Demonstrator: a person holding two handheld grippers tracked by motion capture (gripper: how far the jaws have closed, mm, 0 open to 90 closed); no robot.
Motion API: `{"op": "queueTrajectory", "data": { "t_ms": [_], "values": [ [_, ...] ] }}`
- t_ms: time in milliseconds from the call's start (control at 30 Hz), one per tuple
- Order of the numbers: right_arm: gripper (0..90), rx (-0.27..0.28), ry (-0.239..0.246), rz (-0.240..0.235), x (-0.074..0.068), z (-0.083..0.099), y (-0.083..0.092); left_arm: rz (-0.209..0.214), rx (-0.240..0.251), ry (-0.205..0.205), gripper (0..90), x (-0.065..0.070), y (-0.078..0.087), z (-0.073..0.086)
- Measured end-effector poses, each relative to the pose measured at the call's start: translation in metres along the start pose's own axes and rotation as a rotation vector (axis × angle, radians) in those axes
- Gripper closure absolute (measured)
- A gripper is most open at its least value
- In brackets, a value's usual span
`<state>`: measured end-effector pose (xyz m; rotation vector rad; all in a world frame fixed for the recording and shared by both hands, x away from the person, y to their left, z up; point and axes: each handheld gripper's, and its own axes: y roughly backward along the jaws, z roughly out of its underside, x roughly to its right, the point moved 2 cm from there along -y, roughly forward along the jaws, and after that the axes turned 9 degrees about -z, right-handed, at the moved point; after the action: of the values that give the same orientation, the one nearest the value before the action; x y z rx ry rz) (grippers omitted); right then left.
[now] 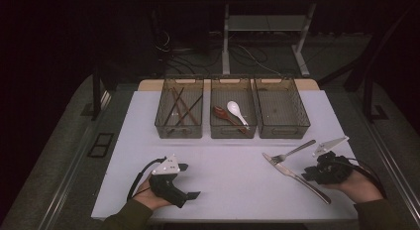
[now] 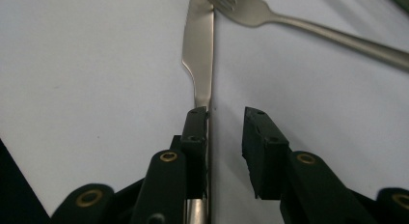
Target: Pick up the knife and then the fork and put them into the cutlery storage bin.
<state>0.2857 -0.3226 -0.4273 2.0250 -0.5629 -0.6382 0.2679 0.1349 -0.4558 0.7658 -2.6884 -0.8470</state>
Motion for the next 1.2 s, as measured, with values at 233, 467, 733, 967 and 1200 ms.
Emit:
{"op": "queueTrajectory", "data": {
  "t_ms": [233, 467, 733, 967, 1200],
  "values": [
    [70.0, -0.134, -0.007, -0.001, -0.003, -0.012, -0.01, -0.001, -0.001, 0.0, 0.0, 0.0, 0.0, 0.0],
    [73.3, -0.235, -0.012, 0.011, -0.006, -0.022, -0.023, 0.0, -0.001, -0.003, 0.0, 0.0, 0.0, 0.0],
    [75.3, -0.314, -0.009, 0.032, -0.009, -0.029, -0.031, 0.002, 0.0, -0.002, 0.0, 0.0, 0.0, 0.0],
    [79.8, -0.367, 0.044, 0.062, -0.011, -0.033, -0.034, 0.002, 0.001, -0.002, 0.0, 0.0, 0.0, 0.0],
    [80.2, -0.349, 0.062, 0.048, -0.012, -0.031, -0.033, 0.002, -0.001, -0.002, 0.0, 0.0, 0.0, 0.0]
  ]
}}
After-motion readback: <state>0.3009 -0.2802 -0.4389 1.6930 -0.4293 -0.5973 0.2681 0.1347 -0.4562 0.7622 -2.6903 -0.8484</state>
